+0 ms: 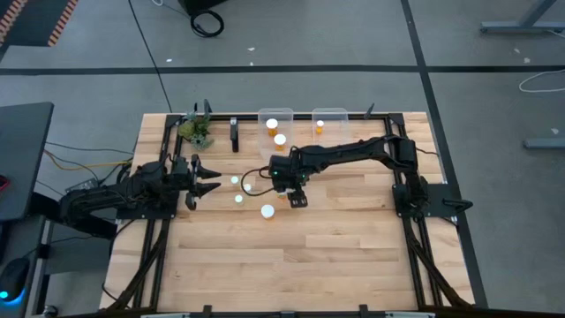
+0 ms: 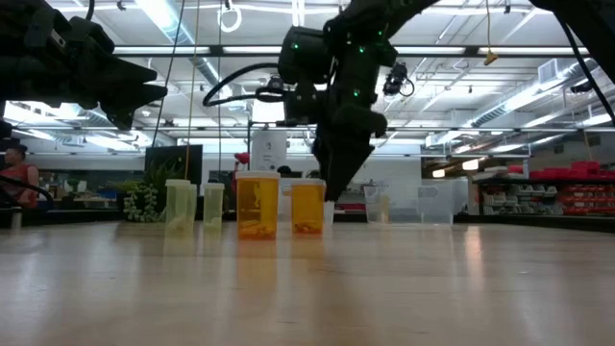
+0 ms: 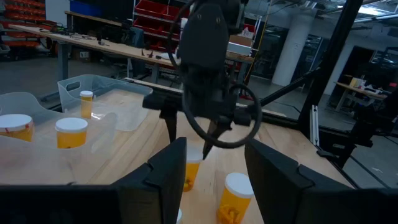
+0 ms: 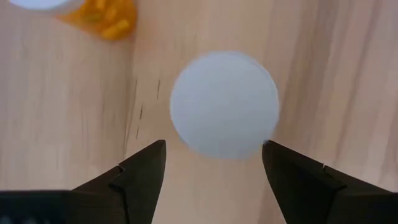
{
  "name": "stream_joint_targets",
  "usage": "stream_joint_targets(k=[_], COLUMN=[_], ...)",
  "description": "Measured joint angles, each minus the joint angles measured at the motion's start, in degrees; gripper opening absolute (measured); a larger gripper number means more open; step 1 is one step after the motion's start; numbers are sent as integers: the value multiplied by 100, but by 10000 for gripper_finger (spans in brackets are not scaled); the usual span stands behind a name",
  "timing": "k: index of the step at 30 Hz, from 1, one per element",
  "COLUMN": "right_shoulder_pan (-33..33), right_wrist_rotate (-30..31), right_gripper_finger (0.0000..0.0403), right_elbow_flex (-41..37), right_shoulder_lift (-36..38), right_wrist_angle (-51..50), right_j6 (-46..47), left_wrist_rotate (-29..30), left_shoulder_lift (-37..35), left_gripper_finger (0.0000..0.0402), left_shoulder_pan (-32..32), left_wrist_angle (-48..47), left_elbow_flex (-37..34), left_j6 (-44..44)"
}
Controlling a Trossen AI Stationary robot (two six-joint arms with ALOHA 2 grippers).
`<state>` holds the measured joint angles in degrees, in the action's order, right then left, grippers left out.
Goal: Pick and place medicine bottles into bin by pill shape (circle, oval)
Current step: Put the large orange pill bottle into the left transparent bin
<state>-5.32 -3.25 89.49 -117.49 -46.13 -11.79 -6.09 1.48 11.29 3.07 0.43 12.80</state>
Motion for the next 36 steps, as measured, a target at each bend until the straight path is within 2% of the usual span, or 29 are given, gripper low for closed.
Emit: stream_joint_targets(k=[6,10,17,30,36], right_shoulder_pan=[39,37,37,37,-32], right_wrist_rotate=[42,35,26,56,70], right_gripper_finger=[274,274,272,229,222], right_elbow_flex=[-258,-278,-278,-278,-110], right_shoulder_lift=[-4,-6,-6,-6,-13], right_wrist_angle=[809,956,951,1032,815], right_j6=[-38,-9,114,133,177], left_wrist_rotate=[0,0,0,0,0], left_shoulder_lift=[0,0,0,0,0], left_gripper_finger=[172,172,172,172,172], left_shoulder_pan=[0,0,0,0,0], left_wrist_angle=[0,0,1,2,4], left_elbow_flex=[-1,-2,-1,0,0], left_j6=[0,0,0,0,-1])
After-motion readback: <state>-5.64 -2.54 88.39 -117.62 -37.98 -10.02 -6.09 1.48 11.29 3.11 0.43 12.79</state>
